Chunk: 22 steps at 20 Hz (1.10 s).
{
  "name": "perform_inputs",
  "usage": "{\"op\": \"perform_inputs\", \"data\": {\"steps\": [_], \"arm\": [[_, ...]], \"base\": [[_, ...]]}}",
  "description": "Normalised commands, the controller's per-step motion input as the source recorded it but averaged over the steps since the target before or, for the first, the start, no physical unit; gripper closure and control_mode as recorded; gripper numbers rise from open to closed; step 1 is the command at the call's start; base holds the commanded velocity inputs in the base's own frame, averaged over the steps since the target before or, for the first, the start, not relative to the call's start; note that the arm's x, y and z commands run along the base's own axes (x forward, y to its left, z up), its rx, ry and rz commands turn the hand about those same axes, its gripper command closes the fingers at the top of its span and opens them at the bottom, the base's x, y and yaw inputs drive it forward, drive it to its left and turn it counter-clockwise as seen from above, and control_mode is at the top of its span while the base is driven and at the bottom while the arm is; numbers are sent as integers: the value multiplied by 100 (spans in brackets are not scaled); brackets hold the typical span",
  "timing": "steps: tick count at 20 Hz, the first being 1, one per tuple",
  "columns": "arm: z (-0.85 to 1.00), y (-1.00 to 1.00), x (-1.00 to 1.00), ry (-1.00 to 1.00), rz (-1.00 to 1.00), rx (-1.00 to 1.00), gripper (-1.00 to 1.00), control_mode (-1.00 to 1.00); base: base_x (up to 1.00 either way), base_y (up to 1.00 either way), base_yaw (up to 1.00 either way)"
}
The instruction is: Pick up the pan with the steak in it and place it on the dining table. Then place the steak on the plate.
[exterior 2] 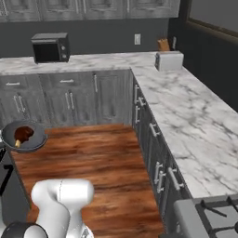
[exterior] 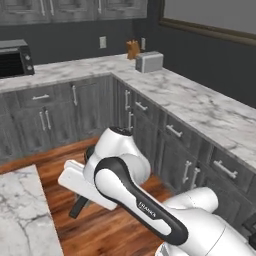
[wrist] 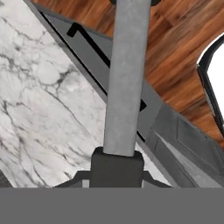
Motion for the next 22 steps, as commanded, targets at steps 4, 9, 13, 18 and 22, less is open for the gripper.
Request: {"op": "perform_inputs", "data": {"steps": [4, 9, 13, 18, 22], "arm": [[0, 0, 0, 0, 0, 0, 100, 100], [0, 0, 0, 0, 0, 0, 100, 100], [0, 0, 0, 0, 0, 0, 100, 100], [0, 0, 0, 0, 0, 0, 100, 100], [0, 0, 0, 0, 0, 0, 100, 100]], "base": [[-22, -14, 45], [-11, -2, 50], [-9, 0, 50], [-9, 0, 50], [-9, 0, 50]]}}
